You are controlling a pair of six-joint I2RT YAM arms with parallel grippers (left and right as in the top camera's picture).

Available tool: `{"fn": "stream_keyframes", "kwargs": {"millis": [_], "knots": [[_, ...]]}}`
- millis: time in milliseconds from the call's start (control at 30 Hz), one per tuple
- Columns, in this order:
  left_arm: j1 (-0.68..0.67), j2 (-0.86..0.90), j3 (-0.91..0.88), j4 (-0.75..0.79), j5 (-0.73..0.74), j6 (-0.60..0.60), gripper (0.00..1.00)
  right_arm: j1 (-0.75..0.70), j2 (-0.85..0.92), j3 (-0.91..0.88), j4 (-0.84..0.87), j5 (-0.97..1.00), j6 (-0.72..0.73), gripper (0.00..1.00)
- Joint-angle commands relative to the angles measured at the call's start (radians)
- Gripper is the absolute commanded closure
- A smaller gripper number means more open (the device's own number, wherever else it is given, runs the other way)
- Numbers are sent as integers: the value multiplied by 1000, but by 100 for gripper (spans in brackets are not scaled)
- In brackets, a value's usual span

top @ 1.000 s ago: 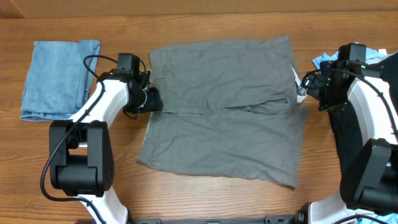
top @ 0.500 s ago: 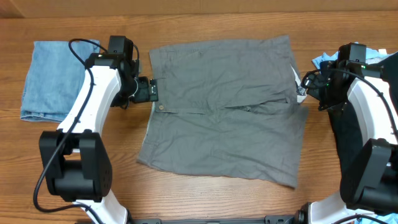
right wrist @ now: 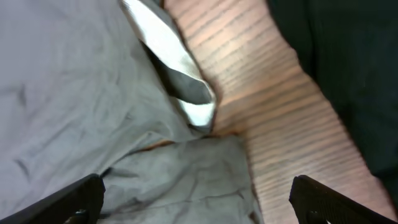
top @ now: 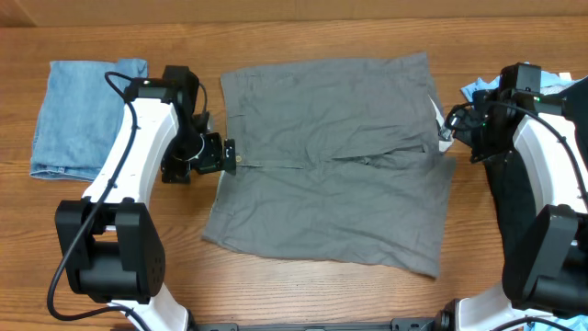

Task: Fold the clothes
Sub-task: 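Move left gripper to lower-left leg hem, right gripper to lower-right hem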

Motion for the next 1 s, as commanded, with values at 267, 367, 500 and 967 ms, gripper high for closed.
{"fn": "stream_keyframes", "kwargs": {"millis": [267, 367, 500, 967], "knots": [[-14, -500, -233, 3, -18, -59, 0, -2, -2, 17, -150, -253, -4, 45], [-14, -565, -378, 53, -18, -87, 0, -2, -3, 14, -224, -222, -4, 88], [-13, -555, -527, 160, -4, -98, 0, -2, -41, -24, -327, -193, -3, 88], [-14, -515, -595, 317, 55, -101, 0, -3, -569, -473, -343, -123, 226, 48]]}}
